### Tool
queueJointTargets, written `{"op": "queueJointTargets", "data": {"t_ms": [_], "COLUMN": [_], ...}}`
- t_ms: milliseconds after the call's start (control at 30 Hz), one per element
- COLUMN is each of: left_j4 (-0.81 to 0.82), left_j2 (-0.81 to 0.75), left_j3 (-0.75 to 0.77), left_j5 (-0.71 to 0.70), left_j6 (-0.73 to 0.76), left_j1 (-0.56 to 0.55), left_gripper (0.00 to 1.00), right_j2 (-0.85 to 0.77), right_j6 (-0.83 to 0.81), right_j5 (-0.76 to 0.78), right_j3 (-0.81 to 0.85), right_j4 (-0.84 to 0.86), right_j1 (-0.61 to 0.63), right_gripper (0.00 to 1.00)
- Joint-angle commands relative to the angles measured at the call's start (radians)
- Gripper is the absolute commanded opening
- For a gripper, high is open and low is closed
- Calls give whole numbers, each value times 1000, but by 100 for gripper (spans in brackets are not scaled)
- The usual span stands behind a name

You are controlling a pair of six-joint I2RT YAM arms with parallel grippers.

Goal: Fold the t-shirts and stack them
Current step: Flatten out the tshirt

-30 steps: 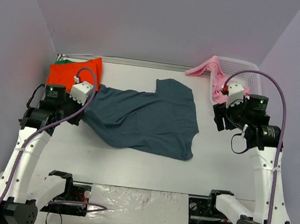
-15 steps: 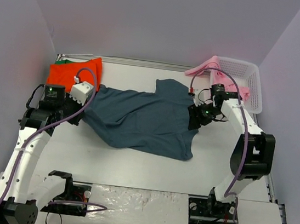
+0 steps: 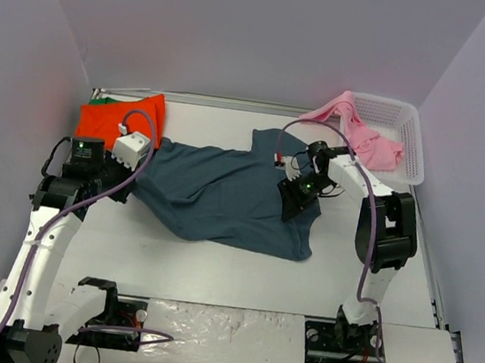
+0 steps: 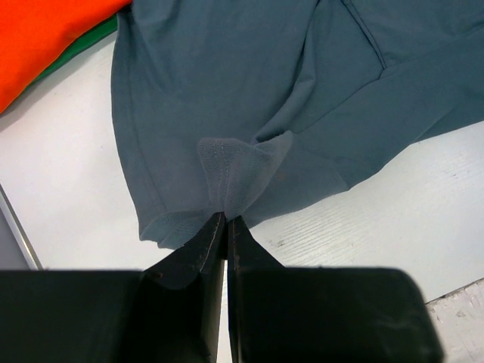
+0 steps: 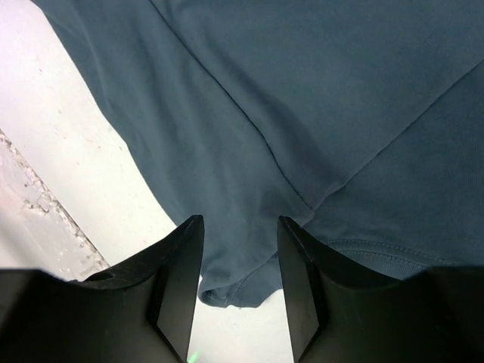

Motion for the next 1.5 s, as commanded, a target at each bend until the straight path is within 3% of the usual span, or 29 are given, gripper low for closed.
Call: {"op": "queueJointTargets", "data": {"t_ms": [0,467,600,700,1067,1267,1400,1467], "left_j4": [19,12,12,12,19,1,-27,-28], "left_j2": [-16,-27,-30,-30,-1,189,296,326], "left_j3": [14,10,10,9,38,266,440,455], "left_j5": [0,17,20,23,21,-26,-35,-28], "left_j6": [1,-2,-4,-2,-10,-56,-96,-107], "left_j1": [12,26,29,30,32,30,29,27], "left_gripper": [2,3,2,2,2,2,3,2], "right_j2": [0,85,97,95,-64,-184,-240,-237], "right_j6": [-19,10,12,15,44,85,104,99], "right_j5": [18,100,109,118,207,331,309,275], "right_j3": [27,-1,-2,-5,2,151,248,237], "right_j4": [-49,32,43,49,43,29,12,0], "right_j1": [2,4,2,2,-8,-62,-117,-117], "right_gripper": [40,38,23,0,0,0,0,4]}}
